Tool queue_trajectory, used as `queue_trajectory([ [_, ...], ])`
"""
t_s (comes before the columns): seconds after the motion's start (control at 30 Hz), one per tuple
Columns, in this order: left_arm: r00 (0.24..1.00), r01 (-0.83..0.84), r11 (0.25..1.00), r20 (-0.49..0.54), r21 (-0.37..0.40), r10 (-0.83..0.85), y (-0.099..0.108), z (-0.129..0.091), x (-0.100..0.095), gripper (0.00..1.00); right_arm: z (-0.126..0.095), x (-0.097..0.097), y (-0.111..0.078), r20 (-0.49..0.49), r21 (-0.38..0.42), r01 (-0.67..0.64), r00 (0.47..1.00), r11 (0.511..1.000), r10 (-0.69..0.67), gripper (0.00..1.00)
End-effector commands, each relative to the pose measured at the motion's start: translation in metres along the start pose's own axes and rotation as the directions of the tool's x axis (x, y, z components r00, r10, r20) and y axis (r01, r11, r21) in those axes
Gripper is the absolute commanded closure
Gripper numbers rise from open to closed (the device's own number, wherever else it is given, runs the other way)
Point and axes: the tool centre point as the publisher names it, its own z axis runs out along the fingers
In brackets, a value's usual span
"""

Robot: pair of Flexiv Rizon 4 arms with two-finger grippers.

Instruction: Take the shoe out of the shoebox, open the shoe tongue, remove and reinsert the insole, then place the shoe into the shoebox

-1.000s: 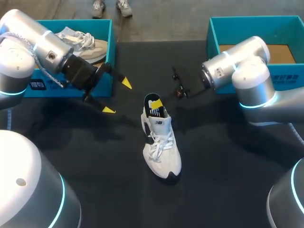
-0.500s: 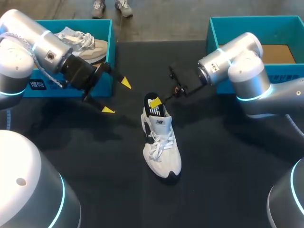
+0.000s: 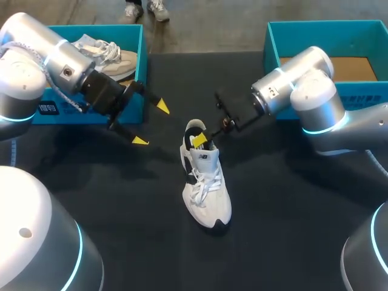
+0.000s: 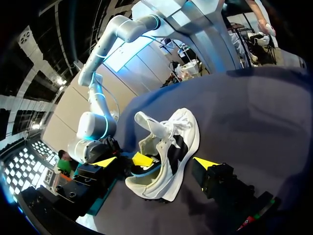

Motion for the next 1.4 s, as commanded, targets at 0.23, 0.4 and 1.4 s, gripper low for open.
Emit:
queue_trajectory([
  [0.23,1.000,0.001,1.000,0.002,0.002,-0.001,0.000,0.000,0.003,0.00,0.010,0.002,-0.010,0.005,0.039,-0.021,1.000,0.999,0.021,1.00],
  [0.4,1.000,0.004,1.000,0.002,0.004,-0.004,-0.001,0.001,0.005,0.00,0.010,0.002,-0.016,0.008,0.045,-0.033,0.999,0.998,0.033,1.00],
  [1.4,1.000,-0.003,1.000,0.003,0.003,0.003,-0.002,-0.001,0.004,0.00,-0.001,0.011,0.012,0.057,0.028,0.065,0.996,0.997,-0.066,0.51],
])
